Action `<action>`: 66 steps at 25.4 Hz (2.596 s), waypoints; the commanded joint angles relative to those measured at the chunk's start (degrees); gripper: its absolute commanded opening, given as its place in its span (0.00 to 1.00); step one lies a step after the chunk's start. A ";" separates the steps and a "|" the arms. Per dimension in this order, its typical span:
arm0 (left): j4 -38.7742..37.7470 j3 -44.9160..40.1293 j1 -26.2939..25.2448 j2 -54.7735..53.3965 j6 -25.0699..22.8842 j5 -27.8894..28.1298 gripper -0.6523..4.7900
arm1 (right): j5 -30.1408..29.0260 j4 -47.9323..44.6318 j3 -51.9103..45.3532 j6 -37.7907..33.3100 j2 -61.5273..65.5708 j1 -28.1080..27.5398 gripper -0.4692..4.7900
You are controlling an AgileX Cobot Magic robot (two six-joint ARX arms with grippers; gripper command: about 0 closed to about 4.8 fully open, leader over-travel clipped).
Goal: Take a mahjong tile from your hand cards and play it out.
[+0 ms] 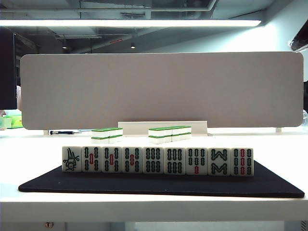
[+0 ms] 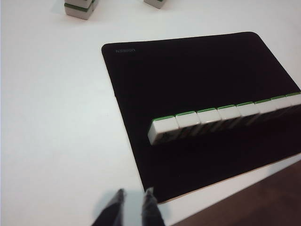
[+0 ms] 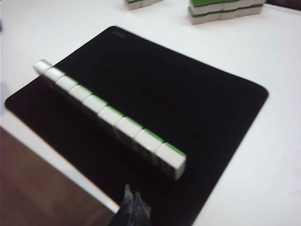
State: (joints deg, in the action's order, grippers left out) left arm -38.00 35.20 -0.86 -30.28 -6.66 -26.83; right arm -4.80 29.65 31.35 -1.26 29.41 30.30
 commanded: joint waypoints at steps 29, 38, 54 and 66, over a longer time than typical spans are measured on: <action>-11.87 25.81 15.82 -37.40 -13.25 15.12 0.22 | -0.22 1.33 0.26 -0.24 -0.15 4.68 0.09; -16.15 38.12 15.82 -49.68 -22.58 21.55 0.22 | -0.22 1.38 0.26 -0.24 -0.15 4.68 0.09; -4.79 43.21 15.87 -55.30 -11.02 13.68 0.23 | -0.02 1.38 0.22 -0.20 -0.15 4.66 0.09; -20.11 43.17 18.71 -59.87 -28.76 20.06 0.70 | -0.02 1.38 0.22 -0.22 -0.09 4.68 0.09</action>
State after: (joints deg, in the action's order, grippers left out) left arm -56.45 78.28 17.43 -89.73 -33.69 -8.93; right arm -4.73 31.94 31.33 -1.43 29.39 34.94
